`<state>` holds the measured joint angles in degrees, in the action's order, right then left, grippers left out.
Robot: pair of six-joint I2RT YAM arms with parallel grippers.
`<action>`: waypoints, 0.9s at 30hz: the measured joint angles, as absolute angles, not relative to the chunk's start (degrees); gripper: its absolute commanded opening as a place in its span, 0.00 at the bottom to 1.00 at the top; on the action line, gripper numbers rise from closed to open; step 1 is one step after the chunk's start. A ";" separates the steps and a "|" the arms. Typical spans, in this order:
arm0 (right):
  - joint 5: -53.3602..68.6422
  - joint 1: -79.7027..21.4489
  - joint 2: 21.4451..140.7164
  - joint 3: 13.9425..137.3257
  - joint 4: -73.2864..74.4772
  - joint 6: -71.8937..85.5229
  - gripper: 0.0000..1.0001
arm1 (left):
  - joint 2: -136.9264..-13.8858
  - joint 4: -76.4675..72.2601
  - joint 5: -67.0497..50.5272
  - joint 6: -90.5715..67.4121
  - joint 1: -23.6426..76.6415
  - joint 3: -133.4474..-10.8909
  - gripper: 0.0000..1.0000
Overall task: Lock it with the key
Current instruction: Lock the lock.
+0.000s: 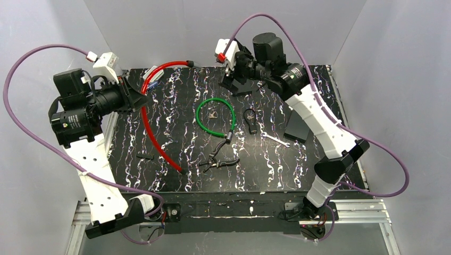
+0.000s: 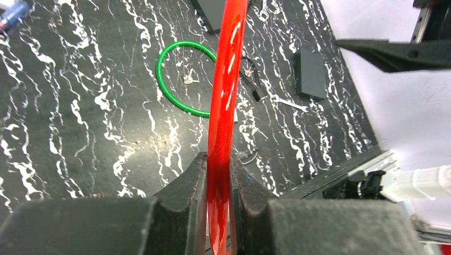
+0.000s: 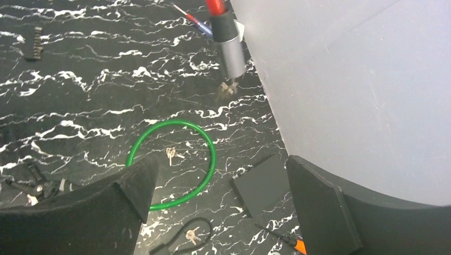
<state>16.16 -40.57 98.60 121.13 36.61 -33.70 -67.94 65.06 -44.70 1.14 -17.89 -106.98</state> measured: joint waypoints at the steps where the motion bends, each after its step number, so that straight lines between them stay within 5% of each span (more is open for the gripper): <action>1: 16.09 -40.97 98.45 121.32 37.57 -34.75 0.98 | -67.97 65.15 -44.59 0.20 -17.86 -106.98 0.00; 9: 14.70 -47.80 98.71 121.54 40.38 -39.08 0.89 | -68.58 66.44 -43.37 -5.00 -13.51 -105.79 0.00; 21: 17.93 -49.23 104.61 123.22 36.69 -42.73 0.59 | -69.14 69.36 -43.26 -6.76 -6.73 -105.38 0.00; 27: 17.50 -49.97 104.73 122.68 35.25 -46.92 0.56 | -69.86 69.67 -43.48 -8.25 -4.81 -105.93 0.00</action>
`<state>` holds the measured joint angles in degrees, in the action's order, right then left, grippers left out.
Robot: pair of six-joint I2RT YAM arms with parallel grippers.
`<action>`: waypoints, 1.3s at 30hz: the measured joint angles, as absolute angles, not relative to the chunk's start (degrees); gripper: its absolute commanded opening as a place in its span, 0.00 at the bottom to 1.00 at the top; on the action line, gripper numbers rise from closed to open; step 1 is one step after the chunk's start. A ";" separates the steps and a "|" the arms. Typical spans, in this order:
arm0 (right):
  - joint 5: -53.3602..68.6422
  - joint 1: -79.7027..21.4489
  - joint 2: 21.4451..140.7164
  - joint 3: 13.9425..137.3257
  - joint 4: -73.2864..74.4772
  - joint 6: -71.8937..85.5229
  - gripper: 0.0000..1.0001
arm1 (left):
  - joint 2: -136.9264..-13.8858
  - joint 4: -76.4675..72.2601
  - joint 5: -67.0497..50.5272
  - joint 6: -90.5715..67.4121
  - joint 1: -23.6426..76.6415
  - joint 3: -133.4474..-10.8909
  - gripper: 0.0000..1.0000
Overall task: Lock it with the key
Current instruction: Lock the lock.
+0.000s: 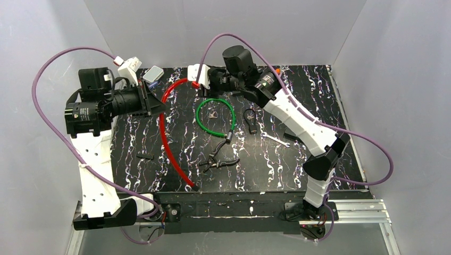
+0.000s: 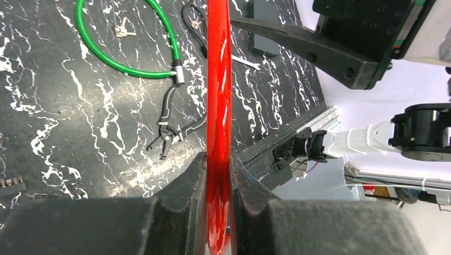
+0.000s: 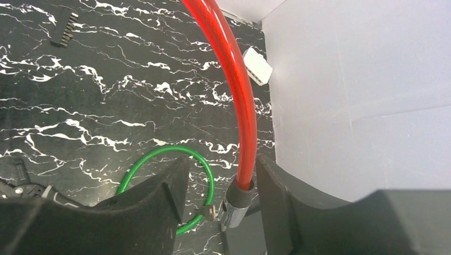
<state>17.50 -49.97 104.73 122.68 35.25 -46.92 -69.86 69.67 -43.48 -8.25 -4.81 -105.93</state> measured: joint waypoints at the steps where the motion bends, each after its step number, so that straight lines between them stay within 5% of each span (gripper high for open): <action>1: 17.23 -50.20 104.73 122.33 34.84 -47.45 0.56 | -69.95 69.71 -43.50 -8.43 -4.43 -105.93 0.00; 17: 10.69 -51.20 104.73 116.60 29.42 -52.04 0.52 | -70.85 69.95 -44.19 -9.15 -2.14 -106.26 0.00; 24: 8.01 -51.20 104.73 115.31 27.44 -52.86 0.31 | -70.85 69.97 -44.42 -8.85 -1.97 -106.24 0.00; 29: 7.62 -51.18 104.73 115.31 26.71 -52.25 0.02 | -70.85 69.95 -44.38 -8.58 -1.78 -106.21 0.00; 32: 7.23 -51.13 104.73 115.31 26.52 -50.42 0.01 | -70.62 69.15 -44.37 -8.56 -1.74 -105.46 0.00; 39: 9.63 -48.67 105.70 116.89 25.16 -37.81 0.01 | -68.74 63.49 -45.04 -8.36 -1.74 -101.90 0.42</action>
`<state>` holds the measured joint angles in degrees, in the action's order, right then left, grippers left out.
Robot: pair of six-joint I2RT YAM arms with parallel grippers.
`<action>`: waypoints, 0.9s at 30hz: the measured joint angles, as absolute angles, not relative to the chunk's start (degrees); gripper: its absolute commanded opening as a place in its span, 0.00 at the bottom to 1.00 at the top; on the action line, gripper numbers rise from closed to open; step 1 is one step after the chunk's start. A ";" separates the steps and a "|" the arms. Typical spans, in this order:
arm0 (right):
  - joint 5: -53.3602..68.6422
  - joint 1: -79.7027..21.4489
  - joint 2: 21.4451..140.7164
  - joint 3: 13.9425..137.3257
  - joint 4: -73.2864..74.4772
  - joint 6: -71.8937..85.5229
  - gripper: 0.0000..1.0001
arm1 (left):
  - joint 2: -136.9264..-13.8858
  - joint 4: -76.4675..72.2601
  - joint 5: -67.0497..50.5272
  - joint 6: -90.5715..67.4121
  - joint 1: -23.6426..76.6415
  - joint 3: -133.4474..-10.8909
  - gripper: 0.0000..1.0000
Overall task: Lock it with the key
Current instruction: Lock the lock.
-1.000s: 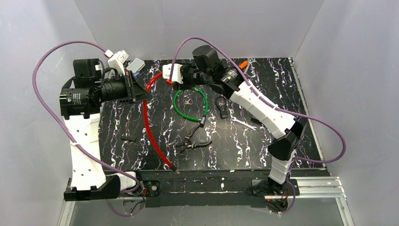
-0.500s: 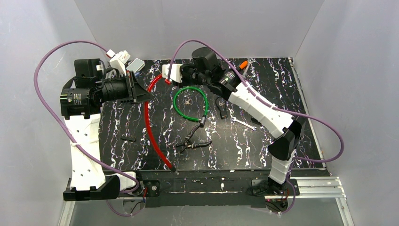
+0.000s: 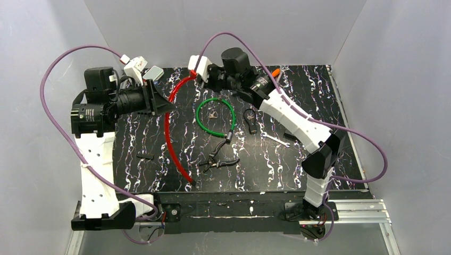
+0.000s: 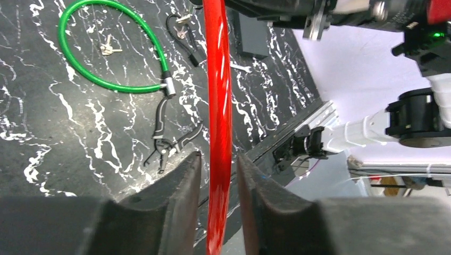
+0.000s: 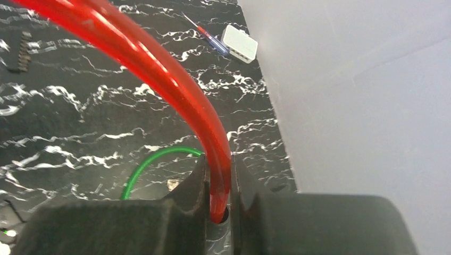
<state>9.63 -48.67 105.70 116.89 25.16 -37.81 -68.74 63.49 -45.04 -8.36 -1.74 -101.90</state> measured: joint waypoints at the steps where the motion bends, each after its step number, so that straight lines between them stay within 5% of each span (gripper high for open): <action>1: 10.45 -47.90 105.90 117.17 25.02 -35.57 0.01 | -68.29 62.48 -45.54 -8.18 -1.74 -101.11 0.50; 8: 17.46 -39.44 106.41 117.43 22.34 -18.19 0.01 | -63.65 56.22 -48.74 -6.06 -1.72 -92.55 0.75; 18: 24.26 -34.04 106.39 117.43 16.36 -1.17 0.01 | -59.68 51.92 -52.18 4.31 -1.65 -82.81 0.75; 27: 27.17 -32.33 106.10 117.26 14.96 2.76 0.01 | -60.15 54.52 -54.88 16.38 -1.63 -87.04 0.98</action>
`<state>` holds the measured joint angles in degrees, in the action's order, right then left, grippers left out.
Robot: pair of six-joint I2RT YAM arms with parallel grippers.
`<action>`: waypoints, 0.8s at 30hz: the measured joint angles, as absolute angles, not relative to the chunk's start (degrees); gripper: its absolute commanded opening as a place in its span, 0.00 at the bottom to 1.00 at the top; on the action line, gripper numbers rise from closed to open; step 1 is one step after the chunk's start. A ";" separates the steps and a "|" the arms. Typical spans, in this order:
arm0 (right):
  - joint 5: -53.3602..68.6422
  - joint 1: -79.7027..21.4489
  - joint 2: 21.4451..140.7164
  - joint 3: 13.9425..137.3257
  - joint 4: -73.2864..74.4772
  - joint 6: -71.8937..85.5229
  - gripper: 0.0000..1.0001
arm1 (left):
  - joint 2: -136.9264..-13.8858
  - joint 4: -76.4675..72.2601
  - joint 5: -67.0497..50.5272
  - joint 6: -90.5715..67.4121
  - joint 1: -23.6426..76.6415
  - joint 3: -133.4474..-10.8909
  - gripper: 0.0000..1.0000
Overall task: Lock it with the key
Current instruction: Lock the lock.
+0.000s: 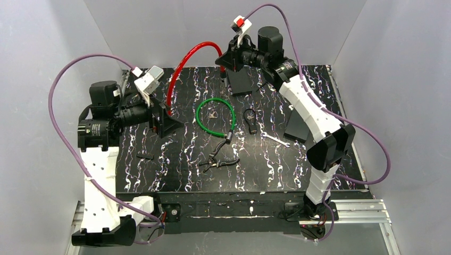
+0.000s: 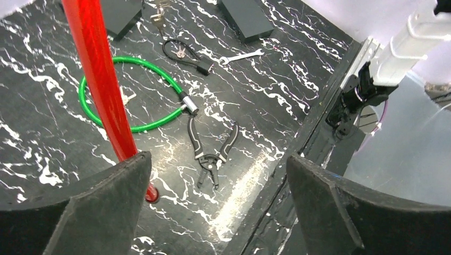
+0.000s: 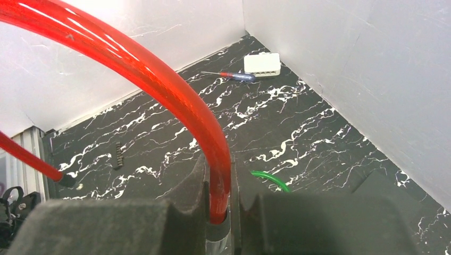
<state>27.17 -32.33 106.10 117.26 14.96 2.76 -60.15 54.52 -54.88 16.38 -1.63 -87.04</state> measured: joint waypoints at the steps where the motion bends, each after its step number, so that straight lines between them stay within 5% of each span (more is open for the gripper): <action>1: 27.36 -32.00 106.01 117.25 14.95 2.94 0.01 | -60.04 54.93 -55.48 17.43 -1.64 -87.58 0.98; 14: 30.26 -27.27 104.61 113.54 10.63 8.61 0.01 | -56.95 48.95 -56.95 13.67 -1.63 -83.43 0.88; 24: 31.65 -27.12 103.81 109.97 8.88 12.83 0.01 | -60.36 35.94 -63.50 5.62 4.59 -74.61 0.92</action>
